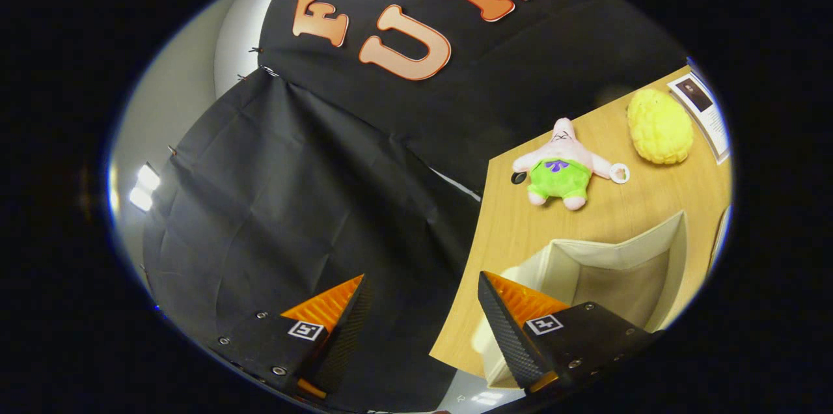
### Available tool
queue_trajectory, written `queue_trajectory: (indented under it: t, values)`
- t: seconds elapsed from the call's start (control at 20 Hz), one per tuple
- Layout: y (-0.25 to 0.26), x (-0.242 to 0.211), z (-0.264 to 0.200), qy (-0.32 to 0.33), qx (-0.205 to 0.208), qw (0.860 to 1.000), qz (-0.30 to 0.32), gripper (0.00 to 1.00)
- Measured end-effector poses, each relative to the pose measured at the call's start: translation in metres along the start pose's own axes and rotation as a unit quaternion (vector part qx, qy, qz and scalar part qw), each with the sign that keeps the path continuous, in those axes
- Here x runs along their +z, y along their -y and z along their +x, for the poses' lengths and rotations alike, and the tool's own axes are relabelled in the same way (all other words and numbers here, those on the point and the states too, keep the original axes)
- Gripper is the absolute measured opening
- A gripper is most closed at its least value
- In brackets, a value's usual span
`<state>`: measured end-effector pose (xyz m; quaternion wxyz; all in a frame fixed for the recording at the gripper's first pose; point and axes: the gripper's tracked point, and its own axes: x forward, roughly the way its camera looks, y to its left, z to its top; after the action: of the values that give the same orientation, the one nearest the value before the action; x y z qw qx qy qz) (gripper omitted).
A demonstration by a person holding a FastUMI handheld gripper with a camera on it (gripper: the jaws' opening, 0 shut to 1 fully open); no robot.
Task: Open the storage box then place both shoes into the box .Put the left shoe in first, then the right shoe, with the right side of both shoes facing outward in a uniform manner.
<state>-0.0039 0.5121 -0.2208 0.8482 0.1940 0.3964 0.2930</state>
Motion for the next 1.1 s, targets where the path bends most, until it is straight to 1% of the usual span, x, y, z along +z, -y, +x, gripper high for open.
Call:
queue_trajectory:
  t: [0.3, 0.6, 0.85, 1.1]
  values:
    - [0.064, 0.014, -0.032, 0.039, -0.071, 0.997, -0.013, 0.98]
    - [0.147, 0.021, -0.085, 0.065, -0.161, 0.984, -0.030, 0.98]
    - [0.214, 0.019, -0.129, 0.076, -0.243, 0.965, -0.061, 0.98]
    - [0.282, 0.004, -0.175, 0.078, -0.327, 0.938, -0.086, 0.98]
